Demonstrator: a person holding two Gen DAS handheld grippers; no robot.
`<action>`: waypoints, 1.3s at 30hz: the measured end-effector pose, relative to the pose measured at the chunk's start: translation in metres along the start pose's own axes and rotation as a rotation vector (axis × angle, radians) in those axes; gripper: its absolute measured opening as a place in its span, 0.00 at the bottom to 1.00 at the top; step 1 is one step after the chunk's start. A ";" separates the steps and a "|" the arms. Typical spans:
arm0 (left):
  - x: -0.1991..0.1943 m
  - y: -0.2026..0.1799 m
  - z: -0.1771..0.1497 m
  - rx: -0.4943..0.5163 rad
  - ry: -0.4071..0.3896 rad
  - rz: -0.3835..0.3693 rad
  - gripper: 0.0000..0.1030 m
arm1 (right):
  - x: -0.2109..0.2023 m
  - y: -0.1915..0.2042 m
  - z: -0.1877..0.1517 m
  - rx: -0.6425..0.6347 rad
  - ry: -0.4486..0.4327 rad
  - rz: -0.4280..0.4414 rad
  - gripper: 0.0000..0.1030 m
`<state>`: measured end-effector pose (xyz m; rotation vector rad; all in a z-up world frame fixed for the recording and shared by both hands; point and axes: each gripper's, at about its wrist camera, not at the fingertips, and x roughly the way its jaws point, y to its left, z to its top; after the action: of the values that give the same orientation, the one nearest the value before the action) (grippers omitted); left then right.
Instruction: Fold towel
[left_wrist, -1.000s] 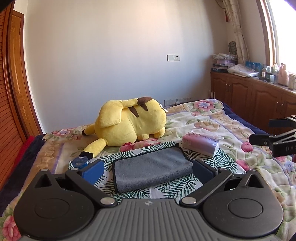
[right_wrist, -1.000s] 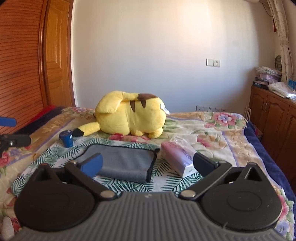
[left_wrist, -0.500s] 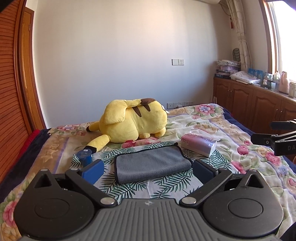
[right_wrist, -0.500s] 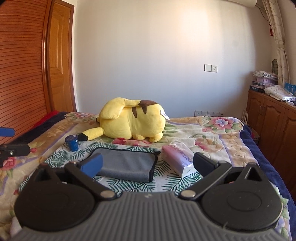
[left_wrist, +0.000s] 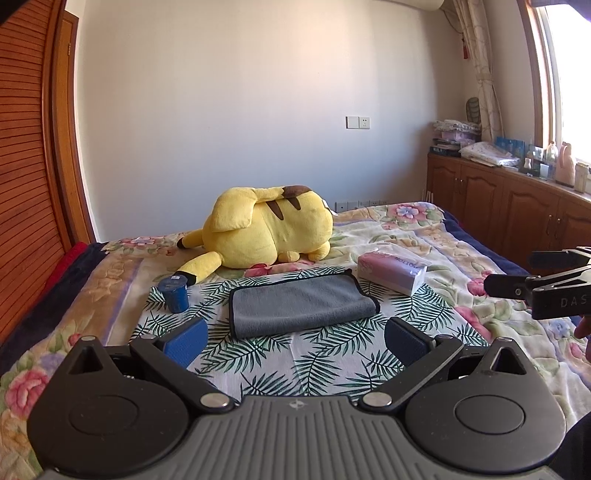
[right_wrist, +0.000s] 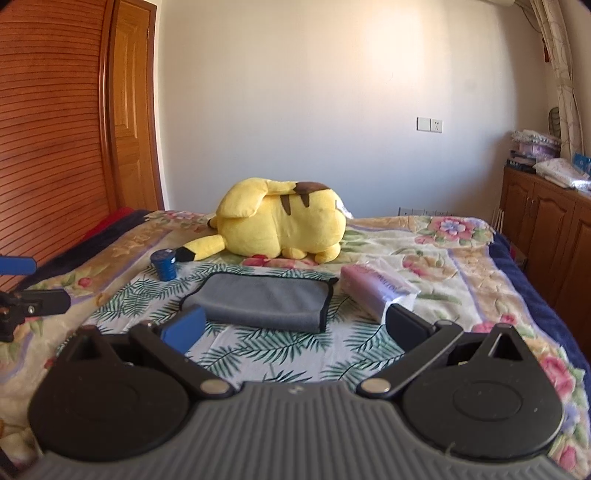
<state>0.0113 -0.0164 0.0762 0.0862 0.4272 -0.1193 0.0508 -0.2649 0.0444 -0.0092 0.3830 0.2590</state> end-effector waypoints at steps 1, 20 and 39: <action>-0.002 -0.001 -0.002 -0.001 -0.001 0.002 0.84 | -0.001 0.001 -0.002 0.001 0.001 0.001 1.00; -0.005 -0.010 -0.054 -0.029 0.042 0.006 0.84 | -0.016 0.019 -0.045 0.011 0.037 0.003 1.00; 0.014 0.005 -0.093 -0.087 0.074 0.035 0.84 | -0.009 0.027 -0.069 -0.007 0.058 -0.022 1.00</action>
<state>-0.0133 -0.0032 -0.0133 0.0127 0.5041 -0.0627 0.0108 -0.2448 -0.0148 -0.0279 0.4397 0.2383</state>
